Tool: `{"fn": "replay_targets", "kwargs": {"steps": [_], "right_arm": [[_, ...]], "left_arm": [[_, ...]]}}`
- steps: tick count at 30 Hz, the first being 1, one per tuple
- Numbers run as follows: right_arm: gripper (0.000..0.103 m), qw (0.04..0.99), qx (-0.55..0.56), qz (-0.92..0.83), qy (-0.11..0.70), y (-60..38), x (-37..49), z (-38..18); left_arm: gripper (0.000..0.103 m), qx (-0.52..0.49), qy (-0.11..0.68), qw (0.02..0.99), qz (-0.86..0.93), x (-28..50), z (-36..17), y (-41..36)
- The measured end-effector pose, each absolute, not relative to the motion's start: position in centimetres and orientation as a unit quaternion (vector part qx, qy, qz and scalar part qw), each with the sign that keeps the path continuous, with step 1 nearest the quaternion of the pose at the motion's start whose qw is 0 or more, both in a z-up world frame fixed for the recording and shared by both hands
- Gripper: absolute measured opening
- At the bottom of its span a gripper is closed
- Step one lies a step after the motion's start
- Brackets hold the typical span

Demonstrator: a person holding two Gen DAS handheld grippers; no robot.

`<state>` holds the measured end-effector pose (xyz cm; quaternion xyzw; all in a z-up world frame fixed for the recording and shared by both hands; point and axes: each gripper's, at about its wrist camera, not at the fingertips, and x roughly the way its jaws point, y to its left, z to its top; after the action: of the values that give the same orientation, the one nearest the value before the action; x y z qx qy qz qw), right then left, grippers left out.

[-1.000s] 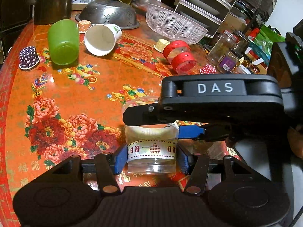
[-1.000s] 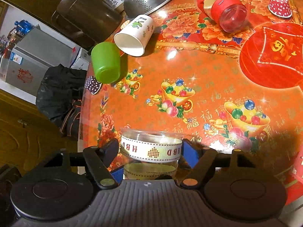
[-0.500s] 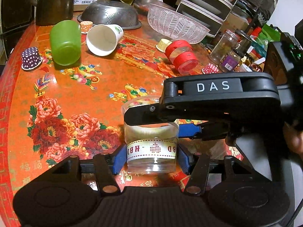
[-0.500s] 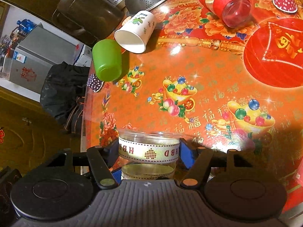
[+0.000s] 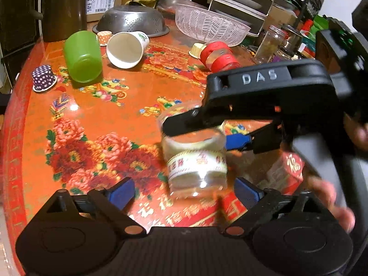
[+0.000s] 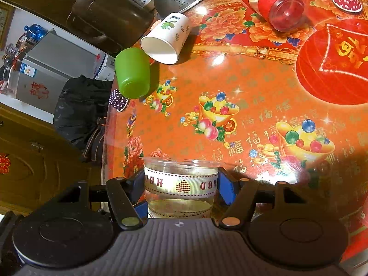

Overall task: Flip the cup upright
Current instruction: 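Rotate the held HBD cup with the right tool until its rim faces up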

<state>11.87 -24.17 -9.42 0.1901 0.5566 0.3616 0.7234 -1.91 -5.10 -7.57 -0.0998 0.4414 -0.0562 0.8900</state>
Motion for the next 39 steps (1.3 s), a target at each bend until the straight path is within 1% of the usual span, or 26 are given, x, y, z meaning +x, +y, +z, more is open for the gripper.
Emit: {"fn": "replay_targets", "kwargs": {"steps": [3, 8, 14, 16, 20, 23, 26, 30, 35, 39], "right_arm": [[0.066, 0.724, 0.193, 0.361, 0.555, -24.3, 11.8, -9.4], [0.066, 0.727, 0.200, 0.359, 0.550, -25.0, 11.9, -9.3], [0.065, 0.733, 0.202, 0.361, 0.539, -25.2, 11.9, -8.9], [0.065, 0.749, 0.199, 0.364, 0.516, -25.4, 11.6, -8.2], [0.065, 0.795, 0.174, 0.373, 0.445, -25.7, 9.9, -6.1], [0.065, 0.850, 0.143, 0.375, 0.341, -26.2, 7.5, -4.5], [0.065, 0.910, 0.083, 0.348, 0.211, -26.3, 3.6, -4.3], [0.066, 0.935, 0.056, 0.333, 0.107, -26.4, 0.1, -7.4], [0.065, 0.954, 0.059, 0.292, 0.024, -26.1, -2.7, -11.7], [0.065, 0.960, 0.041, 0.274, -0.038, -25.5, -4.9, -13.3]], "left_arm": [[0.097, -0.090, 0.436, 0.893, -0.063, -4.0, -7.5, -4.2], [0.097, -0.092, 0.403, 0.909, -0.050, -7.9, -6.8, -1.4], [0.097, -0.165, 0.360, 0.918, -0.014, -9.6, -6.0, 3.2], [0.097, -0.179, 0.347, 0.920, -0.013, -9.8, -5.8, 4.0], [0.097, -0.200, 0.334, 0.921, -0.007, -9.7, -6.1, 4.8], [0.097, -0.217, 0.329, 0.919, -0.013, -9.6, -6.5, 5.3], [0.097, -0.227, 0.324, 0.918, -0.018, -9.5, -6.9, 5.5], [0.097, -0.233, 0.317, 0.919, -0.018, -9.6, -7.2, 5.6], [0.097, -0.241, 0.298, 0.923, -0.038, -9.8, -7.2, 5.3], [0.097, -0.236, 0.288, 0.927, -0.048, -9.7, -7.2, 4.7]]}}
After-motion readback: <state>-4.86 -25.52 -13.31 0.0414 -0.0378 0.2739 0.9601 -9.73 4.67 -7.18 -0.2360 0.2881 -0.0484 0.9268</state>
